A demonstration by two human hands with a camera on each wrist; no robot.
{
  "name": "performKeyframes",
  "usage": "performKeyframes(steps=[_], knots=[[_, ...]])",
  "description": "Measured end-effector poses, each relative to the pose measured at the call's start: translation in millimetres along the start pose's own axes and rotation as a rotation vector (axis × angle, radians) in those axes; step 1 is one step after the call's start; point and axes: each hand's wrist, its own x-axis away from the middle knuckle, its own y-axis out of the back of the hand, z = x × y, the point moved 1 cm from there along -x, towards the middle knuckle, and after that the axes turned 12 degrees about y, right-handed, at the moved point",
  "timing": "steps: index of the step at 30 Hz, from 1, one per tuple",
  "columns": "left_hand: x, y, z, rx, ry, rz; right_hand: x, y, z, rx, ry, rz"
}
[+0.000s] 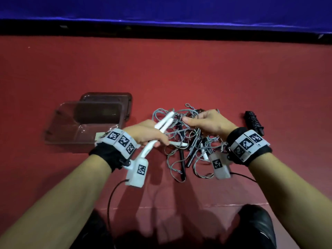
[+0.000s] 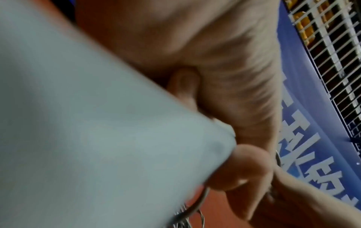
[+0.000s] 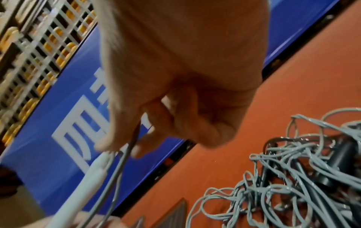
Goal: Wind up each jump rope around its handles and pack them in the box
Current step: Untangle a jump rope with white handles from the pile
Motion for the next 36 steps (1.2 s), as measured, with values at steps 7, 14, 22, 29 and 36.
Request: performKeyframes(steps=[7, 14, 22, 29, 36], knots=[[5.5, 1.7, -10.2, 0.229, -0.099, 0.097, -9.6, -22.7, -21.8, -0.733, 0.024, -0.197], [-5.7, -15.7, -2.4, 0.279, -0.1, 0.179, -0.5, -41.1, -12.6, -0.402, 0.069, 0.076], [-19.0, -24.9, -3.1, 0.336, -0.05, -0.143, -9.1, -34.1, -12.4, -0.213, 0.221, -0.031], [-21.2, 6.2, 9.5, 0.485, -0.133, -0.509, -2.2, -20.4, -8.0, 0.041, 0.203, 0.056], [-5.3, 25.8, -1.4, 1.039, -0.329, -0.436, -1.2, -12.4, -37.6, 0.474, 0.216, 0.237]])
